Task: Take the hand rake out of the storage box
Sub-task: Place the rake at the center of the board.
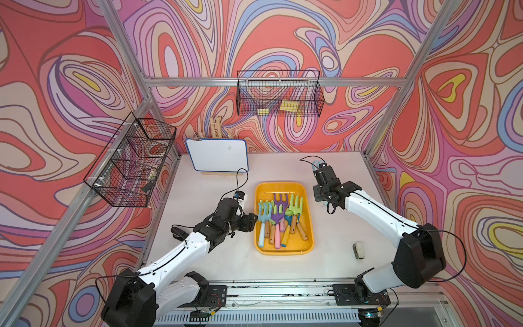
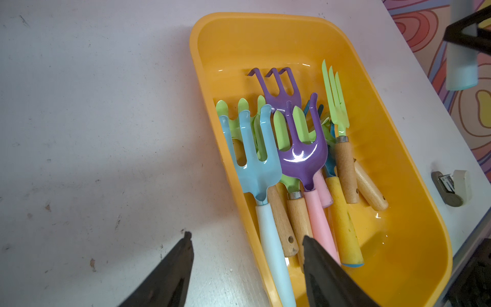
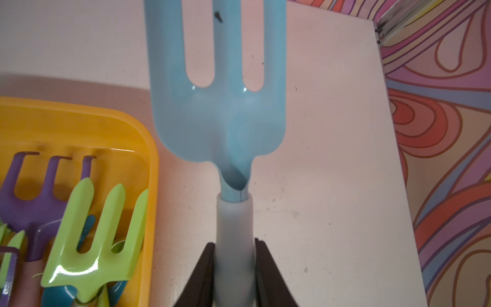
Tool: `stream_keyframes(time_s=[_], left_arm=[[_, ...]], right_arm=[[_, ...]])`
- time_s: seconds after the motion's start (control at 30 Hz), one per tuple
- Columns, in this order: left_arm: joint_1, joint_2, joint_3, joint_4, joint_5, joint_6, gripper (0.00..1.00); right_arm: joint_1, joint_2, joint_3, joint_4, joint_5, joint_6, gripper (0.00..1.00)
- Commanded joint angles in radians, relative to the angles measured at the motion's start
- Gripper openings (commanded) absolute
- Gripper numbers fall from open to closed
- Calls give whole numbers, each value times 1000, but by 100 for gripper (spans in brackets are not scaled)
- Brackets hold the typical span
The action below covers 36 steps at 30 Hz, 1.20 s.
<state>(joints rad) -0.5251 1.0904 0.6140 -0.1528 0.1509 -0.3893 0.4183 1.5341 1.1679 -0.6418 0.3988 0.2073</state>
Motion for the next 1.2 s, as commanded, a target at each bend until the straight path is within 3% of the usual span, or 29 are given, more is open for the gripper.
stream_keyframes(time_s=[0.0, 0.33, 0.7, 1.17], left_arm=[[-9, -7, 22, 14, 3, 12, 70], [-10, -14, 21, 13, 9, 12, 70], [-13, -11, 21, 16, 14, 12, 70], [-19, -7, 21, 17, 13, 12, 70]], right_arm=[[-5, 50, 34, -26, -47, 15, 14], [-24, 100, 44, -28, -73, 15, 13], [-32, 272, 107, -84, -120, 18, 11], [-56, 311, 131, -88, -132, 20, 11]])
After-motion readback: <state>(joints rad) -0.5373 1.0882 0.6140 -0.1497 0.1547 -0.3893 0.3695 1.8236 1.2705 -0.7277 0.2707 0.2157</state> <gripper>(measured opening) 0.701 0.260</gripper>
